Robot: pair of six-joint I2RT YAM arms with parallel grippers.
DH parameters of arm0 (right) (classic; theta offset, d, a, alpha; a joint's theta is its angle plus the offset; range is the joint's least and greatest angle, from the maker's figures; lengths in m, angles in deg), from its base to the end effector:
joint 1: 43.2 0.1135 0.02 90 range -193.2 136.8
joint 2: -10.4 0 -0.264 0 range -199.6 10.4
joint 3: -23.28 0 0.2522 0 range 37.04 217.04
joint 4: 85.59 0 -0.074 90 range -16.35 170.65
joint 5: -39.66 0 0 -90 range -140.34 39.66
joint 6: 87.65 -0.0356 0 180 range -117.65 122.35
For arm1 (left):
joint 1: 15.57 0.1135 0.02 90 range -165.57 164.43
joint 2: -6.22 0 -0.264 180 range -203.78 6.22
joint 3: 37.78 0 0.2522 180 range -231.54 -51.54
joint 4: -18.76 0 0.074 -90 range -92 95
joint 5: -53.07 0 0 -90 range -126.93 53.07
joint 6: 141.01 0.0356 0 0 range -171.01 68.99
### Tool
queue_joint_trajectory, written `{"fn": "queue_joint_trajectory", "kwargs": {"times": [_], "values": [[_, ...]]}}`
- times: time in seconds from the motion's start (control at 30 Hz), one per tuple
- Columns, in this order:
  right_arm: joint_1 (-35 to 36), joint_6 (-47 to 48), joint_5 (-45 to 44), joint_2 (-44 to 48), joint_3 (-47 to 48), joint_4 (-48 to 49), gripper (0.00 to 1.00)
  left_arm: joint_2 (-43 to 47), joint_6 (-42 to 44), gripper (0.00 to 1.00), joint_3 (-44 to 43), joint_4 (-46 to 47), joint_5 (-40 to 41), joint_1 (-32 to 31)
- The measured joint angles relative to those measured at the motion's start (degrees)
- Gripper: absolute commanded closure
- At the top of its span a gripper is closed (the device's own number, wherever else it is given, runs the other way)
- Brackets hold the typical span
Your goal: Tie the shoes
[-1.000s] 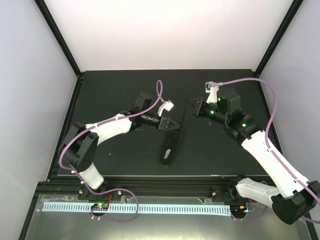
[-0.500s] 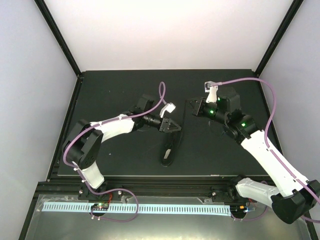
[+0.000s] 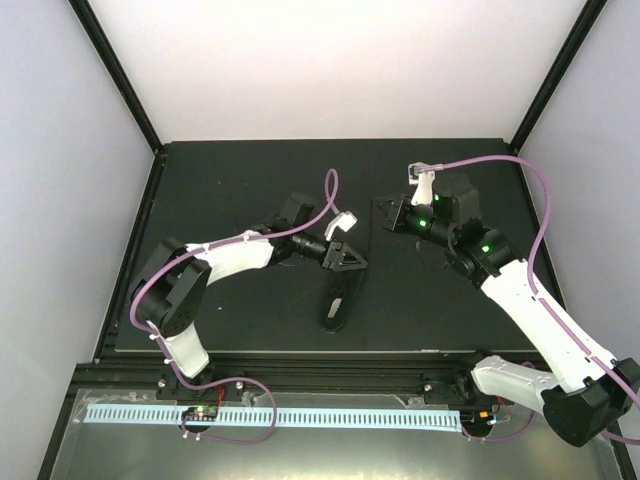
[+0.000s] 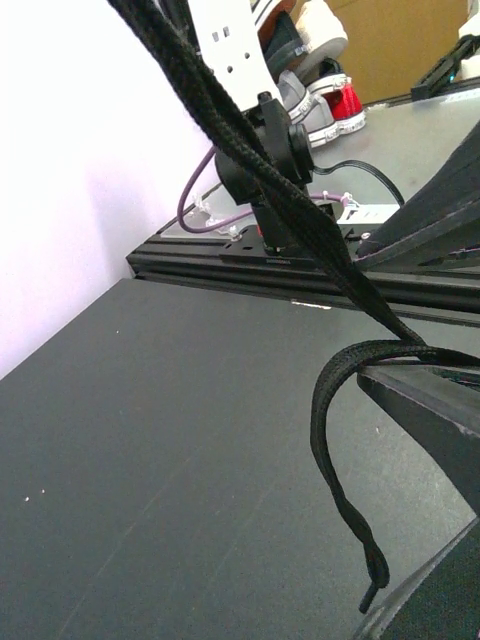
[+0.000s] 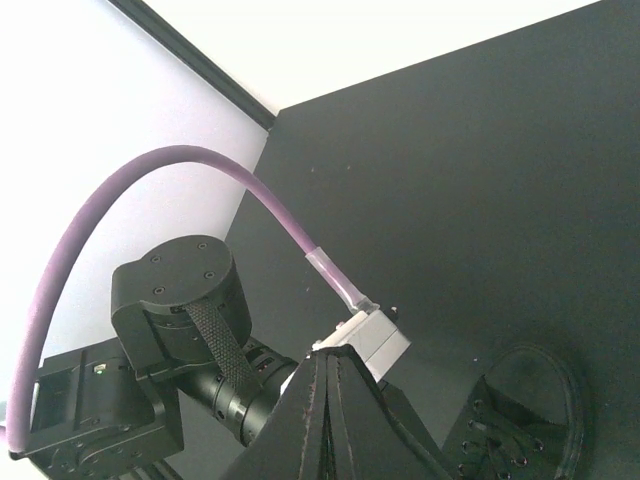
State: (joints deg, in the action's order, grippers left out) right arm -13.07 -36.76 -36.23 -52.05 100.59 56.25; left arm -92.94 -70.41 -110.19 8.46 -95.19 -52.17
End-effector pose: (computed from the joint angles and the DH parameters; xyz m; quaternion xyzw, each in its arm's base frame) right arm 0.2044 0.1286 0.3693 -0.0024 0.8317 0.3944 0.3907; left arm 0.2720 -0.2397 0.2047 0.3315 0.7407 -0.5676 0.1393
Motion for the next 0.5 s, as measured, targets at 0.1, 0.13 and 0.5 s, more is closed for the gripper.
{"fn": "queue_joint_trajectory", "kwargs": {"times": [0.1, 0.13, 0.5], "values": [[0.0, 0.0, 0.0, 0.0, 0.0, 0.0, 0.98, 0.0, 0.2, 0.74, 0.0, 0.0, -0.1, -0.3], [0.0, 0.0, 0.0, 0.0, 0.0, 0.0, 0.98, 0.0, 0.3, 0.74, 0.0, 0.0, -0.1, -0.3], [0.0, -0.2, 0.0, -0.3, 0.0, 0.0, 0.98, 0.0, 1.9, 0.68, -0.1, -1.2, 0.0, -0.9]]}}
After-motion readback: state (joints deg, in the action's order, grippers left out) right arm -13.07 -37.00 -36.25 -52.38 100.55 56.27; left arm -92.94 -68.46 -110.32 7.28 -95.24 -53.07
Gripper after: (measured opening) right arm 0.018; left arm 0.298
